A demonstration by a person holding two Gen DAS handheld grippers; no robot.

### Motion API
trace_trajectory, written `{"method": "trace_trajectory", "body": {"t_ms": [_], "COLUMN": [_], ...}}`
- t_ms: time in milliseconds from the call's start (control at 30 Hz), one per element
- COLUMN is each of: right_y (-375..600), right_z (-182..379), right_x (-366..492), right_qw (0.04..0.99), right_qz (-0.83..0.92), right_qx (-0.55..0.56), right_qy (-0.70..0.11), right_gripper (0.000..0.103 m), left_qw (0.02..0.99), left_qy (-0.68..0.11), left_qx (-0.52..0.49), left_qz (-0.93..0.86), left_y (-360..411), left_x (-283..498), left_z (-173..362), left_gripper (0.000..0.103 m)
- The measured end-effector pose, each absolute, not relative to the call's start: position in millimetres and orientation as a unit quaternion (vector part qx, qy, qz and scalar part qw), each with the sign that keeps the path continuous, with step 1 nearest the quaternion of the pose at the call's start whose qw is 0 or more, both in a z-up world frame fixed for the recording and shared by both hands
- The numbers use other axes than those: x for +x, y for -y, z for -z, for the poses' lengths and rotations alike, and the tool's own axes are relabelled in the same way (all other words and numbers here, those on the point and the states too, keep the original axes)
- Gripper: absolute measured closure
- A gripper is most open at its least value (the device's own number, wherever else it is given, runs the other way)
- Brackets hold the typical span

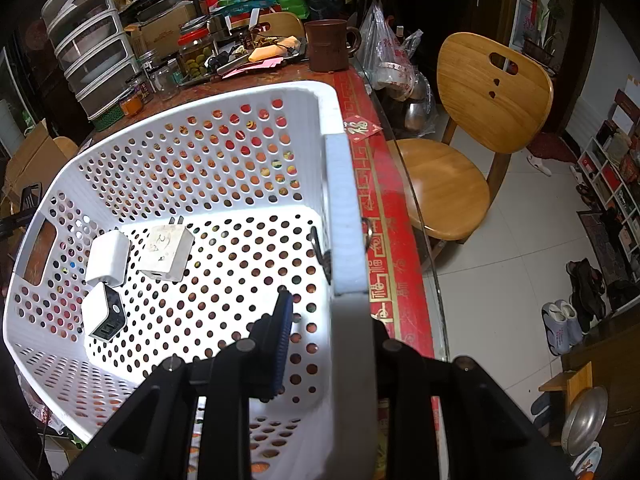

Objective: Organize rigid objects
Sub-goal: 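Grasp the white charger with plug prongs using the left tool, then carry the white prong charger into the basket and release it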

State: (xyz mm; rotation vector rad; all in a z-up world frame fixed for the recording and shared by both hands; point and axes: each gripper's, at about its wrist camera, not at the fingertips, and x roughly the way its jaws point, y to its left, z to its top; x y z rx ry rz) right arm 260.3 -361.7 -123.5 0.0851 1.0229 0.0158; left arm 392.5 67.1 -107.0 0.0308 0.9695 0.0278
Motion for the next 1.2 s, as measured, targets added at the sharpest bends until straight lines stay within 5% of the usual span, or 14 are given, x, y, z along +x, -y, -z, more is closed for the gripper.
{"method": "trace_trajectory", "body": {"t_ms": [667, 1200], "right_y": [361, 360], "right_z": [124, 124], "right_x": [260, 260], "right_qw": [0.871, 0.870], "right_qz": [-0.008, -0.006], "right_qx": [0.041, 0.038], "right_qy": [-0.489, -0.491], "right_gripper": [0.078, 0.078], "left_qw": [0.930, 0.871], "left_qy": [-0.344, -0.421], "left_qx": [0.085, 0.165], "left_qz": [0.096, 0.191], "left_y": [41, 190], "left_x": [288, 281], "left_z": [-32, 37], "left_gripper": [0.082, 0.083]}}
